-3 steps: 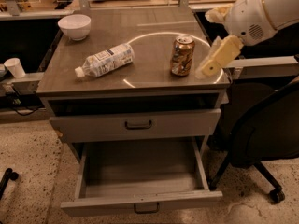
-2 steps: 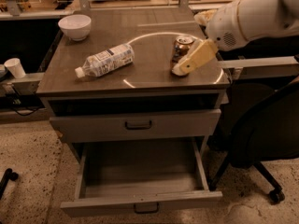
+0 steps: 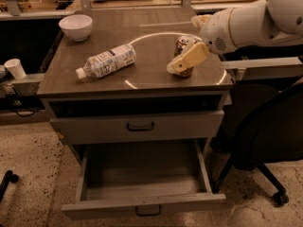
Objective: Place orange can into middle drawer
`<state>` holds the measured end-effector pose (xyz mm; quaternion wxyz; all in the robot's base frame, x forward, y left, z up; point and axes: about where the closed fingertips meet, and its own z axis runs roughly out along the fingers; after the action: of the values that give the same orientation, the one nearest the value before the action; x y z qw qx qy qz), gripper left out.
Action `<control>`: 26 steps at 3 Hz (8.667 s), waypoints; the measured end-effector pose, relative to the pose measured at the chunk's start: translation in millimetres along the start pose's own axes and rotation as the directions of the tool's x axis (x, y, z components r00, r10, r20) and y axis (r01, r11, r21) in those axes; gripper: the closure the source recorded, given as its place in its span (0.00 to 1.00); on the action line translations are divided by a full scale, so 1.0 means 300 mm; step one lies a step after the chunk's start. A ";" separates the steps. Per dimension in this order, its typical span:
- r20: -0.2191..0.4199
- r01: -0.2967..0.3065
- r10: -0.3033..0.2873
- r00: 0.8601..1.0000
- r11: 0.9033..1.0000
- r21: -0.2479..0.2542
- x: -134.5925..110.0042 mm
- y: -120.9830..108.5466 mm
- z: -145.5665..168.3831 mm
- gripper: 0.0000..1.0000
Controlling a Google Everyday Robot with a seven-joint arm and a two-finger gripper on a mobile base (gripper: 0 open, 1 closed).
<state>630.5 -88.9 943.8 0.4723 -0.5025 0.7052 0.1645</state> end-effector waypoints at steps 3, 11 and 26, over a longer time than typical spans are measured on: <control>0.077 -0.091 0.081 0.994 0.987 0.132 0.039 -0.158 0.104 0.00; 0.349 0.132 -0.109 0.931 0.990 -0.042 -0.004 -0.037 0.029 1.00; 0.103 0.020 -0.013 0.995 0.998 -0.064 1.167 0.504 0.415 1.00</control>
Offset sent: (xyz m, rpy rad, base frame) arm 0.0665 -0.0058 -0.0136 0.0960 -0.0712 -0.1643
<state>545.1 -128.0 553.7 0.4927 -0.5144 0.6701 0.2091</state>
